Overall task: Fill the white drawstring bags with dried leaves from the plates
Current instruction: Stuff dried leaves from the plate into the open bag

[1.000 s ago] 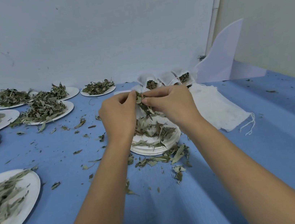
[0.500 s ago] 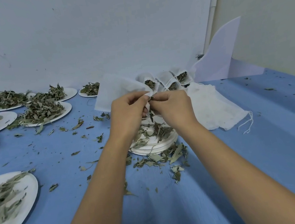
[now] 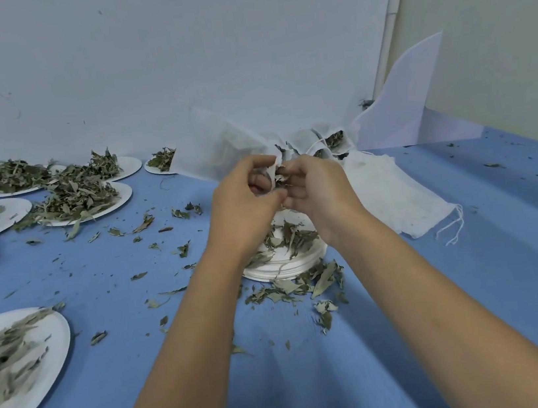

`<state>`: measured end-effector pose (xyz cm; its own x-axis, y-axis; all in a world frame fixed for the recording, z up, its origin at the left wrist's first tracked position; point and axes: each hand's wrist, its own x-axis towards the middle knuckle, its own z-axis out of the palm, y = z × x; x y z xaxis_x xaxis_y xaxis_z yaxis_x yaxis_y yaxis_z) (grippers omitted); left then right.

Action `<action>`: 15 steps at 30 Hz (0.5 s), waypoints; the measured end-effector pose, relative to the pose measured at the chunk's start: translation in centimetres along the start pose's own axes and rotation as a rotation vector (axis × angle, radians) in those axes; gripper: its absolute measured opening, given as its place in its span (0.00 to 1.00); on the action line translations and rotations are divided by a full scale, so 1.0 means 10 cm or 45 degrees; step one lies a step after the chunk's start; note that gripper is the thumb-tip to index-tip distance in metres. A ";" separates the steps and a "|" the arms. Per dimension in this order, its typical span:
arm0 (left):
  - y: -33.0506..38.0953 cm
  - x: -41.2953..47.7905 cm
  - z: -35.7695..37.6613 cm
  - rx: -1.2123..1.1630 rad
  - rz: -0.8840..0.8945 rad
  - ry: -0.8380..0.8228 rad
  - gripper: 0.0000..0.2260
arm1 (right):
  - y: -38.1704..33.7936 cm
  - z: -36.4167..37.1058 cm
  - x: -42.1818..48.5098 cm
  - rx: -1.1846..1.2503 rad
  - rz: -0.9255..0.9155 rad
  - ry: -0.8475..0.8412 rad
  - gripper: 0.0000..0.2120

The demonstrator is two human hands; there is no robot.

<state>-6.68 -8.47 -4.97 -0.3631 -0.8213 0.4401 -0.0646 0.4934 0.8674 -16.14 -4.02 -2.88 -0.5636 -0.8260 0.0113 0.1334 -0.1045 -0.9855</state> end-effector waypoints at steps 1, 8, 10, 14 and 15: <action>-0.01 0.00 -0.01 0.015 0.017 0.049 0.16 | -0.01 0.00 0.00 -0.034 -0.009 0.001 0.08; -0.03 0.00 -0.02 0.057 0.079 0.246 0.13 | 0.03 0.10 -0.02 -0.245 -0.160 0.038 0.09; -0.05 0.00 -0.02 0.036 0.053 0.266 0.11 | 0.05 0.11 -0.02 -0.235 -0.147 0.026 0.08; -0.08 0.00 -0.03 -0.071 -0.047 0.286 0.10 | 0.03 0.07 0.01 -0.336 -0.146 -0.045 0.06; -0.08 0.00 -0.03 -0.096 -0.082 0.293 0.10 | 0.02 0.06 0.02 -0.274 -0.132 -0.070 0.07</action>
<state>-6.33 -8.99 -5.60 -0.1388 -0.8983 0.4168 -0.0082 0.4219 0.9066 -15.78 -4.55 -2.95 -0.5191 -0.8465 0.1180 -0.1035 -0.0748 -0.9918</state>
